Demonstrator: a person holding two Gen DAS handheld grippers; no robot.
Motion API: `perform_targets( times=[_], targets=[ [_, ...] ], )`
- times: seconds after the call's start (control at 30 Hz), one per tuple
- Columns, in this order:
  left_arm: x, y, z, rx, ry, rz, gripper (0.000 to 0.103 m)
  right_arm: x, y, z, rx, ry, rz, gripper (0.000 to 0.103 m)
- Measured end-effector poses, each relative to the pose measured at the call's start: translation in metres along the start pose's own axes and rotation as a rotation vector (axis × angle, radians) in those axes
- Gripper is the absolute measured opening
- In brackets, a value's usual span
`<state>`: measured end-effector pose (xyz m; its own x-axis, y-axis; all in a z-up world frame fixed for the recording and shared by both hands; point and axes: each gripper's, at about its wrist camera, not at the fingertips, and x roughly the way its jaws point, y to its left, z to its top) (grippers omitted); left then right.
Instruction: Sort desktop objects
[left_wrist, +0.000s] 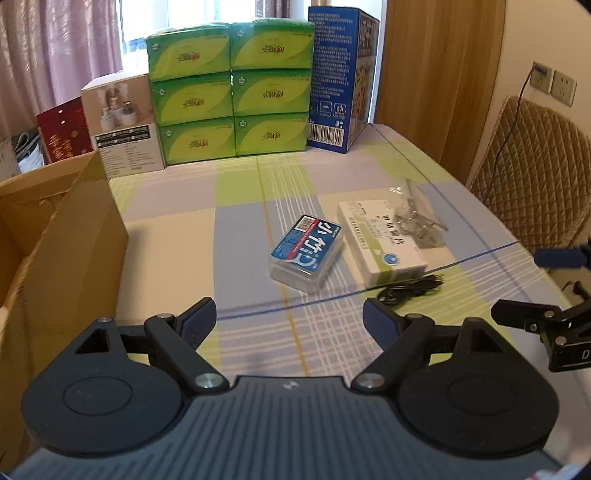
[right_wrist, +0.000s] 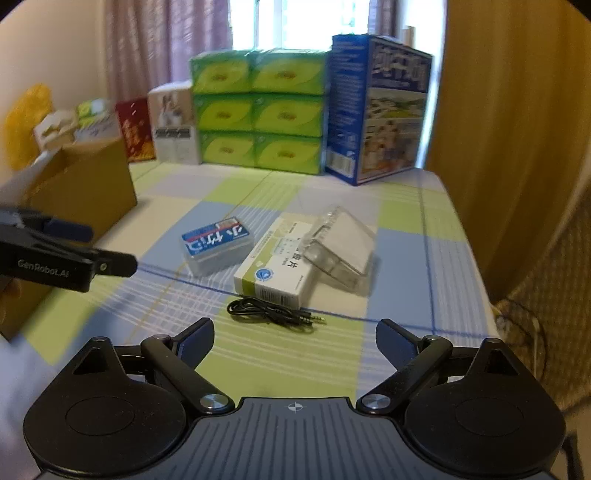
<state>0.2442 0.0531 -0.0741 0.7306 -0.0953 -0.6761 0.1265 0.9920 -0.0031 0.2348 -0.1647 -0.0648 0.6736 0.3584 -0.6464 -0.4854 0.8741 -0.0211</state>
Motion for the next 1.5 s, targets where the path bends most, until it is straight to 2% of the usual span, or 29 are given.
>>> perform_targets(
  times=[0.1,0.27,0.47,0.7,0.83,0.9,0.93,0.97,1.03,1.13,1.3,1.5],
  targets=[
    [0.017,0.002,-0.003,0.016,0.006,-0.006,0.084,0.023,-0.001,0.0,-0.088,0.017,0.025,0.089],
    [0.036,0.002,-0.006,0.039,0.027,-0.023,0.084,0.059,-0.007,-0.003,-0.158,0.067,0.068,0.074],
    [0.05,0.008,-0.004,0.024,0.034,-0.038,0.084,0.087,-0.012,-0.001,-0.228,0.075,0.083,0.068],
    [0.063,0.006,-0.003,0.038,0.044,-0.055,0.084,0.109,-0.014,-0.001,-0.234,0.086,0.132,0.065],
    [0.065,0.007,-0.005,0.037,0.053,-0.057,0.084,0.112,-0.018,0.003,-0.143,0.119,0.178,0.045],
    [0.065,0.008,-0.005,0.03,0.055,-0.059,0.084,0.108,-0.012,0.003,-0.15,0.133,0.178,0.039],
    [0.065,0.009,-0.005,0.023,0.056,-0.06,0.084,0.106,-0.009,0.003,-0.154,0.141,0.186,0.028],
    [0.065,0.009,-0.005,0.017,0.056,-0.061,0.084,0.104,-0.006,0.003,-0.161,0.151,0.196,0.023],
    [0.064,0.01,-0.005,0.011,0.056,-0.062,0.084,0.1,0.002,0.002,-0.185,0.169,0.208,0.02],
    [0.065,0.011,-0.005,0.007,0.057,-0.06,0.084,0.096,0.013,-0.001,-0.219,0.171,0.228,0.018],
    [0.066,0.013,-0.007,0.004,0.058,-0.048,0.084,0.099,0.026,-0.005,-0.267,0.123,0.222,0.019],
    [0.068,0.015,-0.008,0.002,0.062,-0.044,0.084,0.108,0.028,-0.002,-0.241,0.098,0.231,0.019]
  ],
)
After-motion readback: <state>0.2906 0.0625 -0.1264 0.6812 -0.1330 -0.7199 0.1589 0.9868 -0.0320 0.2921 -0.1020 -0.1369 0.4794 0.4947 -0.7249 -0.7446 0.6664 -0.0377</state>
